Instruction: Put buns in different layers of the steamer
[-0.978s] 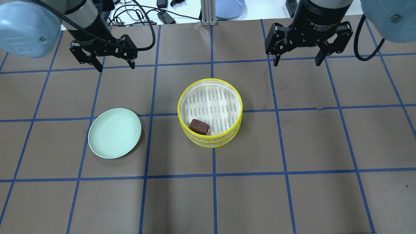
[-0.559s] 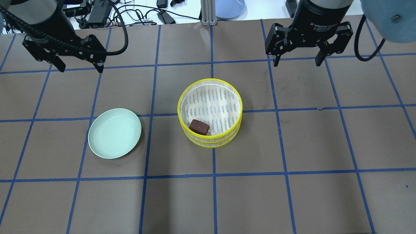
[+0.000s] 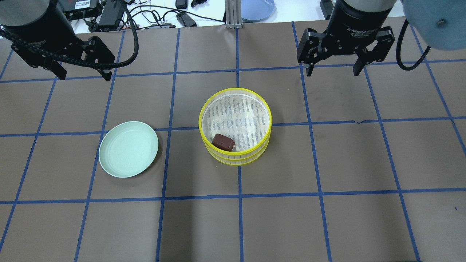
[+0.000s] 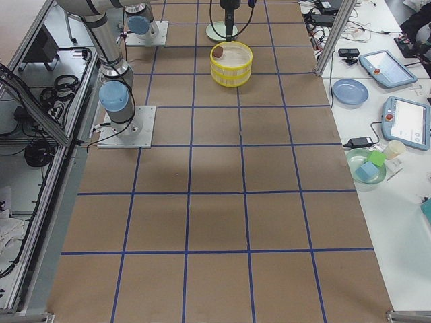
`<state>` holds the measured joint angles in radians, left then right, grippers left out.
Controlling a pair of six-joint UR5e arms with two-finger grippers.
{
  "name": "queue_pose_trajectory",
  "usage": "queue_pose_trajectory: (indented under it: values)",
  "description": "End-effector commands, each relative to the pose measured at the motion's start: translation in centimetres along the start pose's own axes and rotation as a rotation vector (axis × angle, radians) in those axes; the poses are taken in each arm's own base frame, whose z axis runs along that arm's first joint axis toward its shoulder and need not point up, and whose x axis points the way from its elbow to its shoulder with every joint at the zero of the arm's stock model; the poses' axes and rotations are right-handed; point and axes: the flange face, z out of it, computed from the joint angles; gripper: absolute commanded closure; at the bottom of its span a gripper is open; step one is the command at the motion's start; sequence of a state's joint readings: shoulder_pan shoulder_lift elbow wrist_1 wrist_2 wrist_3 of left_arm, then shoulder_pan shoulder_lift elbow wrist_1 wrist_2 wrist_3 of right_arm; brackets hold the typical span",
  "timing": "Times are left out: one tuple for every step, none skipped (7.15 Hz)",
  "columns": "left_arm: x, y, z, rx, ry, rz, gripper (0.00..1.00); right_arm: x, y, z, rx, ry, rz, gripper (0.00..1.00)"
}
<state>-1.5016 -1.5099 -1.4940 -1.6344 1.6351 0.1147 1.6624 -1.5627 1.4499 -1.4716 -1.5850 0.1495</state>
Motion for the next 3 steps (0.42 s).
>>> queue_pose_trajectory:
  values:
    - [0.18,0.14,-0.21,0.009,0.016,-0.018,0.00,0.07,0.18,0.09,0.000,0.000,0.000,0.00]
    - [0.39,0.16,-0.23,0.012,0.037,-0.062,0.00,0.07,0.16,0.08,0.002,-0.001,0.000,0.00]
    - [0.38,0.19,-0.08,0.009,0.035,-0.069,0.00,0.07,0.18,0.09,0.000,0.000,0.000,0.00]
